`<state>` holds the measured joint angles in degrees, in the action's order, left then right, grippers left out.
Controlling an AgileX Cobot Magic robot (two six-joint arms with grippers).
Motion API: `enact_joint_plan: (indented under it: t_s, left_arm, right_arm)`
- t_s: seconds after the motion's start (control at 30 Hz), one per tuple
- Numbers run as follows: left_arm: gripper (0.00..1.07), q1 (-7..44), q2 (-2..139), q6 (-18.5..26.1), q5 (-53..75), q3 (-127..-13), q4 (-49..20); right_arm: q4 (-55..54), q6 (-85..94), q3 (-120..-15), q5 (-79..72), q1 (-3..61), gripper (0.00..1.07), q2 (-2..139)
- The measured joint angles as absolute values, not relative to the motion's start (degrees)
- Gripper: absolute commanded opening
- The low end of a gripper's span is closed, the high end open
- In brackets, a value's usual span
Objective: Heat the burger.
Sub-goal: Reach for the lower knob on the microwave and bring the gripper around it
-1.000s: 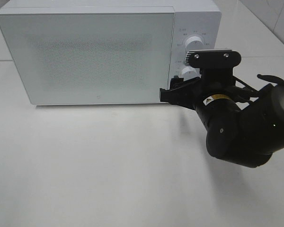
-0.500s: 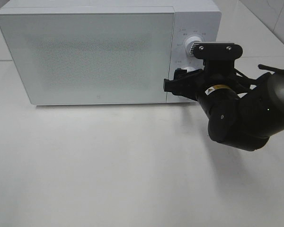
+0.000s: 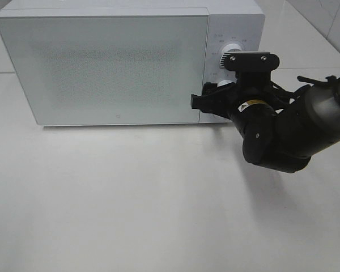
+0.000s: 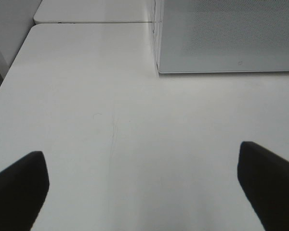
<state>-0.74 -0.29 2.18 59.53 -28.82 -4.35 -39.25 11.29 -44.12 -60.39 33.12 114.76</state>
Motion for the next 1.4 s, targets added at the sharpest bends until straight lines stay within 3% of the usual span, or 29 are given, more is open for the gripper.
enact_joint_plan:
  t_s: [0.27, 0.4, 0.57, 0.6, 0.67, 0.7, 0.73, 0.77, 0.93, 1.13, 1.4]
  left_arm:
    - [1.0, -0.7, -0.3, 2.2, 59.5, -28.8, -4.4]
    - [1.0, -0.7, -0.3, 2.2, 59.5, -28.8, -4.4]
    - [1.0, -0.7, -0.3, 2.2, 59.5, -28.8, -4.4]
    - [1.0, -0.7, -0.3, 2.2, 59.5, -28.8, -4.4]
    - [1.0, -0.7, -0.3, 2.2, 59.5, -28.8, -4.4]
    - [1.0, -0.7, -0.3, 2.2, 59.5, -28.8, -4.4]
    - [1.0, -0.7, -0.3, 2.2, 59.5, -28.8, -4.4]
    - [1.0, -0.7, -0.3, 2.2, 59.5, -28.8, -4.4]
    - [1.0, -0.7, -0.3, 2.2, 59.5, -28.8, -4.4]
    - [1.0, -0.7, -0.3, 2.2, 59.5, -28.8, -4.4]
    - [1.0, -0.7, -0.3, 2.2, 59.5, -28.8, -4.4]
  right_arm:
    - [-39.0, 11.1, -44.1, -60.4, 32.8, 0.75, 114.8]
    - [-39.1, 11.1, -44.1, -60.4, 32.7, 0.68, 114.8]
    - [-39.3, 11.1, -44.1, -60.4, 32.7, 0.54, 114.8]
    - [-39.3, 11.1, -44.1, -60.4, 32.7, 0.45, 114.8]
    - [-39.2, 11.1, -44.1, -60.4, 32.7, 0.41, 114.8]
    - [-38.5, 11.1, -44.1, -60.4, 32.7, 0.32, 114.8]
    - [-38.5, 11.1, -44.1, -60.4, 32.7, 0.32, 114.8]
    - [-38.3, 11.1, -44.1, -60.4, 32.8, 0.24, 114.8]
    - [-38.0, 10.8, -44.1, -60.4, 32.8, 0.12, 114.8]
    - [-37.7, 9.9, -44.0, -60.4, 32.7, 0.06, 114.8]
    - [-37.5, 8.0, -44.0, -60.5, 32.7, 0.05, 114.8]
